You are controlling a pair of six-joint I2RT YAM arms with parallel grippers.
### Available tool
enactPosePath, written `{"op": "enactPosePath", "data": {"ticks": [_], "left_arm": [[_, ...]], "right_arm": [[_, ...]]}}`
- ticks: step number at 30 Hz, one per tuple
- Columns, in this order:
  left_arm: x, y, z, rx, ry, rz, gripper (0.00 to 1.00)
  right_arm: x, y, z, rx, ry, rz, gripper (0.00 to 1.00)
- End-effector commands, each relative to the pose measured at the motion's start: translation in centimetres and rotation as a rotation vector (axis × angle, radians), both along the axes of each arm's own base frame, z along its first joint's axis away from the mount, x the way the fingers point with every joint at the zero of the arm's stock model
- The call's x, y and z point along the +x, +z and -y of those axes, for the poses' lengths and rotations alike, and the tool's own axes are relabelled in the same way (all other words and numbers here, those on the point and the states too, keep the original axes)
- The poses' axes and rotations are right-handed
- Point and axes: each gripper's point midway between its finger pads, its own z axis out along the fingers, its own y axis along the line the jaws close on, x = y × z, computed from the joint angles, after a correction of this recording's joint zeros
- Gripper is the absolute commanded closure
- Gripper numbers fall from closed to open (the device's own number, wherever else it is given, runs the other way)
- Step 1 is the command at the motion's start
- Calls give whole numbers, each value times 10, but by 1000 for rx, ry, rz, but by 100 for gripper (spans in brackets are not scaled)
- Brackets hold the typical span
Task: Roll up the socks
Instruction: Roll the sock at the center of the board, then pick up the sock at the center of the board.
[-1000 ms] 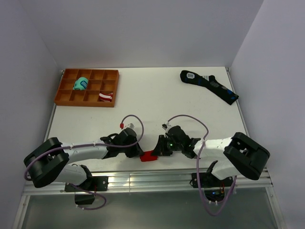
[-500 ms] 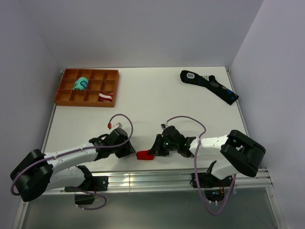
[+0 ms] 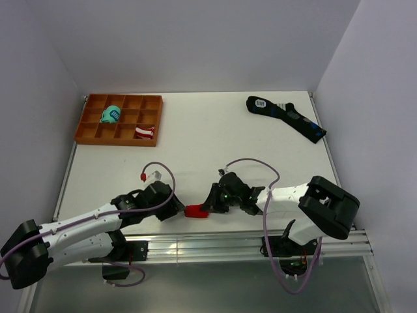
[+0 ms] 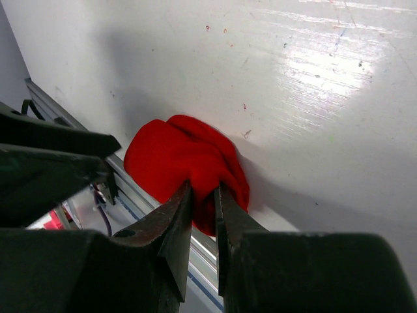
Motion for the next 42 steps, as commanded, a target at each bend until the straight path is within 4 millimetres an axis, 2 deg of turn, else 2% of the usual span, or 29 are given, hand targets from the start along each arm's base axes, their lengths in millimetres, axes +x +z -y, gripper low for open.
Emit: {"op": "enactPosePath", "data": {"ticks": [1, 6, 10, 15, 27, 32, 37, 38, 42], "left_arm": [[-4, 7, 14, -31, 36, -36, 49], [-10, 12, 16, -55, 55, -59, 46], [-7, 24, 19, -97, 86, -50, 44], [-6, 31, 32, -149, 90, -63, 43], [-10, 27, 43, -196, 170, -130, 39], [-16, 17, 46, -161, 194, -182, 38], [-17, 14, 47, -192, 285, -216, 36], [-14, 14, 45, -188, 312, -200, 32], [-13, 14, 41, -170, 390, -211, 28]], "right_arm": [[-13, -49, 42, -243, -32, -51, 100], [-14, -52, 43, -253, -32, -51, 100], [-15, -53, 44, -256, -31, -49, 100], [-16, -54, 44, -259, -33, -50, 100], [-16, -57, 47, -271, -36, -52, 100], [-16, -57, 47, -276, -37, -53, 100], [-17, -59, 48, -279, -39, -55, 100], [-17, -59, 48, -278, -39, -56, 100], [-18, -62, 49, -286, -38, -63, 100]]}}
